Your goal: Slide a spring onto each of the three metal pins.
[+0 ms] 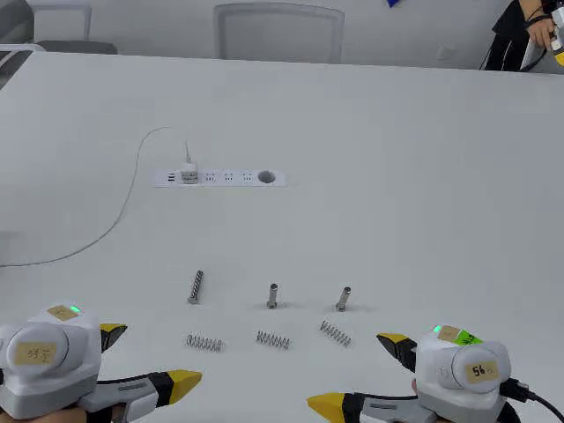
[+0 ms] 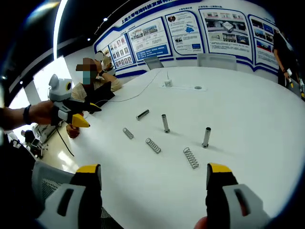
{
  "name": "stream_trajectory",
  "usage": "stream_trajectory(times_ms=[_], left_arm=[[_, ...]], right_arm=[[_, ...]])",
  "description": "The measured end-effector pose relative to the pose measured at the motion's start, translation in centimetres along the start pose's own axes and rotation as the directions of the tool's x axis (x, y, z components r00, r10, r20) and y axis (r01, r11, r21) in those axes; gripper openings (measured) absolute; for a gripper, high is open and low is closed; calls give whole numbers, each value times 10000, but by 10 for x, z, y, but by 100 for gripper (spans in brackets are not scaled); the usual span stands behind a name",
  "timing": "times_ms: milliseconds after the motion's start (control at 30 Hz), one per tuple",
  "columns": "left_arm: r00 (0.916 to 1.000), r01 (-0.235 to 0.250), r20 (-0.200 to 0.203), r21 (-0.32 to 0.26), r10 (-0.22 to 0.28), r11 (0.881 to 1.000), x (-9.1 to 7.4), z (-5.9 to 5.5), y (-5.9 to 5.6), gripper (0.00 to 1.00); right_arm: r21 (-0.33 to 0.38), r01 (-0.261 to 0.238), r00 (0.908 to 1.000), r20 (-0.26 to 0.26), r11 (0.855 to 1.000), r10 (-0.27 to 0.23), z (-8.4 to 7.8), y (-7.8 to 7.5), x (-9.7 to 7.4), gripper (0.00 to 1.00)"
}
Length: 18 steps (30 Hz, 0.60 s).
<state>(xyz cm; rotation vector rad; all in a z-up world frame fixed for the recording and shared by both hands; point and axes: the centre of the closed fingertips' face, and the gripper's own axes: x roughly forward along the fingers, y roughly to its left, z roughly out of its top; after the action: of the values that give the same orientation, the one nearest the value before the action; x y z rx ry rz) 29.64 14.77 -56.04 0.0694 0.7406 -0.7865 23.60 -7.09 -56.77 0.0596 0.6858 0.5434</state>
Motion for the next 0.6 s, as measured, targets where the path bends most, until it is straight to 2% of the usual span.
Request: stream_trajectory(times_ms=[167, 300, 600], left_arm=[[10000, 12, -81, -84, -13, 10000, 3, -1, 3, 82], [10000, 18, -69, -95, -19, 10000, 4, 4, 3, 81], [10000, 21, -42, -196, -22, 9998, 16, 11, 13, 82]], right_arm=[[76, -15, 10000, 2, 10000, 15, 0, 0, 1, 93], [68, -64, 10000, -15, 10000, 64, 0, 1, 2, 93], [107, -85, 9999, -107, 9999, 86, -3, 0, 2, 93]])
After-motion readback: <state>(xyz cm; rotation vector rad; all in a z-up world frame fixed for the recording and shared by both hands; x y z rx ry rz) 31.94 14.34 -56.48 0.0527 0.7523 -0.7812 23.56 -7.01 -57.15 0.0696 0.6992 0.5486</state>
